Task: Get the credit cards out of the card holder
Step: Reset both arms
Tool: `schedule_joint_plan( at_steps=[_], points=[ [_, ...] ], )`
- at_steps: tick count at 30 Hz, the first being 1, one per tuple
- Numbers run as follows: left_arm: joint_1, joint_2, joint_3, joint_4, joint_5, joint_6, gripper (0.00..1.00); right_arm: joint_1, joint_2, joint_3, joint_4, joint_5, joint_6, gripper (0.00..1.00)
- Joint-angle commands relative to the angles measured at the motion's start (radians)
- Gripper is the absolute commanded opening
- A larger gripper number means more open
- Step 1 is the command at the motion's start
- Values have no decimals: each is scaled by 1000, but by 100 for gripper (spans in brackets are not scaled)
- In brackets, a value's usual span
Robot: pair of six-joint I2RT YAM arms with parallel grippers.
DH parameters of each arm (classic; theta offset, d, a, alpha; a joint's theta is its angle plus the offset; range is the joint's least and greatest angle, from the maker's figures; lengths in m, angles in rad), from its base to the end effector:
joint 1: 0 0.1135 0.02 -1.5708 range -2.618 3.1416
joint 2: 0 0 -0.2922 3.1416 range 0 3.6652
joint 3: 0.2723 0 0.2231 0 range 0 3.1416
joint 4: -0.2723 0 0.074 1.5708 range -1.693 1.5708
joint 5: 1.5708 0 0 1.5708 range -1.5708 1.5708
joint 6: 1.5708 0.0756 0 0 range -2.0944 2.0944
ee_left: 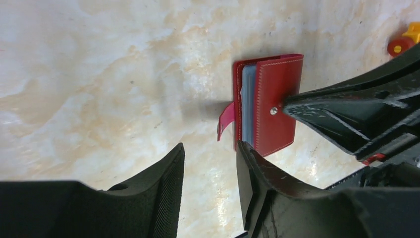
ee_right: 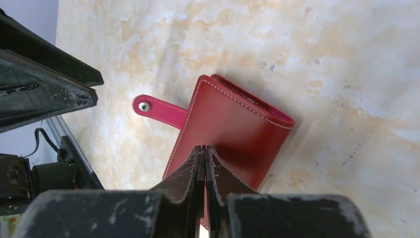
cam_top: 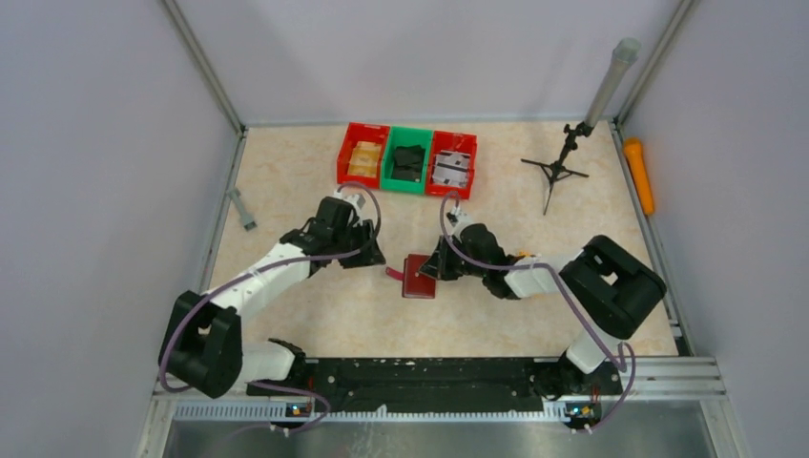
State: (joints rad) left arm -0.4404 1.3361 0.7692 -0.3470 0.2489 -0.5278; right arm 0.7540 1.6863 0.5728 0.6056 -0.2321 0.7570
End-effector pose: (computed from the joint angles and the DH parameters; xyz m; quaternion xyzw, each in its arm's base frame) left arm 0.2232 -0.1258 0.2163 -0.0010 0.9401 -0.2530 0.2286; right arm 0.2296 0.2395 0.1657 -0.0574 0.8564 0.4178 0.2980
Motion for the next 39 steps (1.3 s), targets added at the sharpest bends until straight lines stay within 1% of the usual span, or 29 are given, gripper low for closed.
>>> schedule_joint_plan(
  at_steps=[1, 2, 5, 6, 7, 10, 11, 13, 14, 15, 16, 17, 19, 21, 22, 24, 26, 28, 30, 32, 34, 35, 36, 37, 38, 39],
  points=[
    [0, -128, 1, -66, -153, 8, 49, -13, -160, 87, -230, 71, -124, 5],
    [0, -158, -4, -67, -184, 6, 54, -20, -197, 89, -253, 84, -143, 6],
    [0, -244, -30, -40, -239, 6, 74, -41, -318, 76, -324, 144, -207, 11],
    [1, -274, -43, -20, -272, 12, 89, -47, -363, 73, -366, 178, -233, 15],
    [0, -300, -54, -4, -304, 15, 98, -56, -405, 70, -406, 217, -257, 17],
    [0, -372, -68, 1, -442, 12, 99, -83, -544, 57, -515, 400, -310, 22],
    [0, -397, -75, 4, -499, 16, 99, -90, -593, 46, -540, 471, -328, 26],
    [0, -452, -99, 25, -610, 38, 99, -94, -707, 8, -557, 639, -364, 45],
    [0, -479, -117, 48, -659, 58, 99, -93, -758, -23, -537, 720, -389, 56],
    [0, -504, -144, 78, -694, 85, 99, -94, -807, -68, -492, 795, -428, 64],
    [1, -539, -180, 146, -725, 130, 99, -94, -849, -143, -392, 824, -504, 76],
    [2, -563, -218, 211, -747, 166, 99, -95, -885, -195, -307, 847, -564, 82],
    [7, -599, -317, 349, -798, 211, 99, -99, -924, -274, -186, 886, -676, 84],
    [29, -614, -386, 487, -813, 269, 99, -128, -915, -306, -131, 898, -747, 84],
    [47, -611, -408, 541, -821, 297, 99, -156, -905, -312, -125, 891, -750, 85],
    [91, -579, -427, 607, -854, 323, 99, -249, -886, -323, -118, 794, -721, 85],
    [147, -531, -433, 640, -859, 350, 99, -356, -863, -364, -39, 697, -688, 86],
    [197, -487, -467, 714, -852, 346, 99, -429, -836, -405, 66, 671, -704, 86],
    [246, -458, -525, 826, -788, 342, 99, -498, -792, -427, 137, 660, -729, 86],
    [292, -413, -593, 976, -726, 366, 99, -552, -745, -448, 207, 608, -717, 91],
    [320, -343, -617, 1077, -702, 375, 99, -567, -670, -507, 404, 625, -744, 92],
    [328, -308, -590, 1073, -701, 374, 99, -566, -608, -539, 537, 649, -792, 92],
    [336, -277, -567, 1066, -690, 379, 99, -566, -507, -562, 689, 668, -833, 93],
    [348, -238, -561, 1116, -680, 399, 99, -567, -435, -565, 797, 703, -824, 93],
    [356, -198, -561, 1179, -676, 415, 99, -566, -366, -565, 887, 730, -810, 94],
    [368, -163, -554, 1228, -665, 423, 99, -566, -309, -565, 934, 731, -811, 94]
  ],
)
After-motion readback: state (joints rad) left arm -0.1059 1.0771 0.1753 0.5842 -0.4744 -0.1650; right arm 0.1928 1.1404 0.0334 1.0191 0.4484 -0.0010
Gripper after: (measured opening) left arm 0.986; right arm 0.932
